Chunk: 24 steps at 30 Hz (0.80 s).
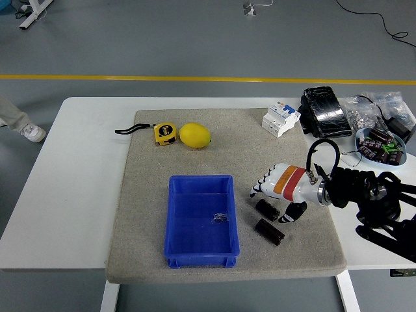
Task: Pick up the battery,place it into the box
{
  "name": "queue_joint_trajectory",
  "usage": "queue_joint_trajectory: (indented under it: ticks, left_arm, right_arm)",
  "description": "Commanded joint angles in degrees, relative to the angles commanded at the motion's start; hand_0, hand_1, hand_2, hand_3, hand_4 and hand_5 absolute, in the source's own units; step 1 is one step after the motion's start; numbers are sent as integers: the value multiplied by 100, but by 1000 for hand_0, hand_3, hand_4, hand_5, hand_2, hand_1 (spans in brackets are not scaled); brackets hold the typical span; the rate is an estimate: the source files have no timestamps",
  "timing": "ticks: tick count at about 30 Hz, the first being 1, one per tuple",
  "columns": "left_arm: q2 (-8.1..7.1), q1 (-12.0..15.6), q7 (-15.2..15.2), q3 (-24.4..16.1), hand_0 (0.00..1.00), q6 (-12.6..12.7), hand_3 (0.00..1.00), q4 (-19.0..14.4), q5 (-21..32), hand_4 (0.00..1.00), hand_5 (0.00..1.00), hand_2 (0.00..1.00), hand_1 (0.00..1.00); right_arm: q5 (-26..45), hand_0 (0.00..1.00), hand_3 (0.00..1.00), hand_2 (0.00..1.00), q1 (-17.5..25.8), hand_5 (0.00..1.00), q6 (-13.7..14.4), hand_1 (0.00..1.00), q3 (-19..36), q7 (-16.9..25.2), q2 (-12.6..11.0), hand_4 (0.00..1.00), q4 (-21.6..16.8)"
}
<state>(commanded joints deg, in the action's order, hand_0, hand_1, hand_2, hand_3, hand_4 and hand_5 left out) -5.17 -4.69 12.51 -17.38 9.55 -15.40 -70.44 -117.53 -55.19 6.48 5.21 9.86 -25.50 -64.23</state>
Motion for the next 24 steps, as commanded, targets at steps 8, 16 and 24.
queue_joint_trajectory:
  ticks: [8, 16, 24]
  left_arm:
    - [5, -4, -10, -25, 739, -21, 687, 3, -36, 707, 709, 777, 733]
    - [3, -6, -19, -21, 739, -31, 687, 3, -25, 707, 708, 777, 733]
    - [-10, 4, -27, -42, 738, -61, 688, 10, -50, 708, 705, 777, 732]
  right_arm:
    - [-16, 540, 556, 630, 28, 182, 11, 577, -26, 6, -19, 789, -32]
    - [9, 521, 539, 617, 39, 170, 3, 552, 16, -5, -47, 768, -46]
    - [-6, 520, 530, 604, 27, 165, -16, 542, 115, -28, -120, 753, -182]
